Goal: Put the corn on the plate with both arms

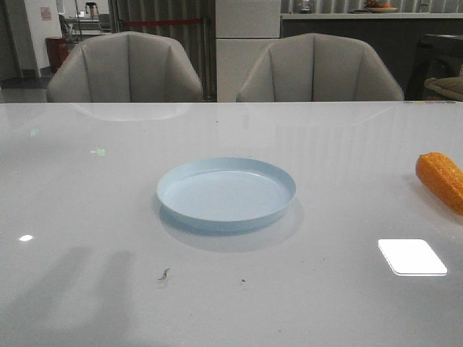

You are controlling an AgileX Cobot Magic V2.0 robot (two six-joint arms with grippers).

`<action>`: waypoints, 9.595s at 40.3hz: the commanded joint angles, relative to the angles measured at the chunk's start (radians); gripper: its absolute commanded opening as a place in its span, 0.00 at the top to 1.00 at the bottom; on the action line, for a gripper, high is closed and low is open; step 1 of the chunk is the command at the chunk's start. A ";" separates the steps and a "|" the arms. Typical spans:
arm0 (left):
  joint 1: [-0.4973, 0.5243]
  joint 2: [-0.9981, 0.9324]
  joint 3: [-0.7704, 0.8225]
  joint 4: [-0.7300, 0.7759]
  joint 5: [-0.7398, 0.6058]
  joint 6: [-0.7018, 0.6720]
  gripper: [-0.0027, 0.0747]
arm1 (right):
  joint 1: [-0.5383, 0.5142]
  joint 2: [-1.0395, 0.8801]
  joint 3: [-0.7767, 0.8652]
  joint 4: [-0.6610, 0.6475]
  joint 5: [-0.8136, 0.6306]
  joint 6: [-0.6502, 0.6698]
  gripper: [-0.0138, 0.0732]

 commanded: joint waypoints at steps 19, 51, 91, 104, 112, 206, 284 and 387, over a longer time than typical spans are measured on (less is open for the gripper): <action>0.294 -0.495 0.530 -0.062 -0.345 -0.023 0.52 | -0.007 -0.007 -0.036 0.007 -0.069 -0.001 0.27; 0.297 -0.881 1.247 -0.184 -0.674 -0.023 0.52 | -0.169 0.564 -0.664 -0.012 0.200 -0.002 0.27; 0.297 -0.881 1.247 -0.182 -0.674 -0.023 0.52 | -0.160 0.985 -0.814 -0.009 0.254 -0.023 0.27; 0.297 -0.881 1.247 -0.182 -0.674 -0.023 0.52 | -0.144 0.985 -0.856 -0.008 0.261 -0.084 0.59; 0.297 -0.881 1.247 -0.182 -0.674 -0.023 0.52 | -0.065 0.985 -1.011 -0.003 0.356 -0.141 0.59; 0.297 -0.881 1.247 -0.186 -0.642 -0.023 0.52 | -0.032 0.461 -1.216 -0.045 0.566 -0.066 0.18; 0.297 -1.120 1.317 -0.158 -0.670 -0.023 0.75 | -0.098 -0.361 -0.091 -0.031 0.385 -0.085 0.18; 0.297 -1.802 1.964 -0.188 -0.867 -0.023 0.84 | -0.096 -0.814 0.165 -0.032 -0.040 -0.085 0.67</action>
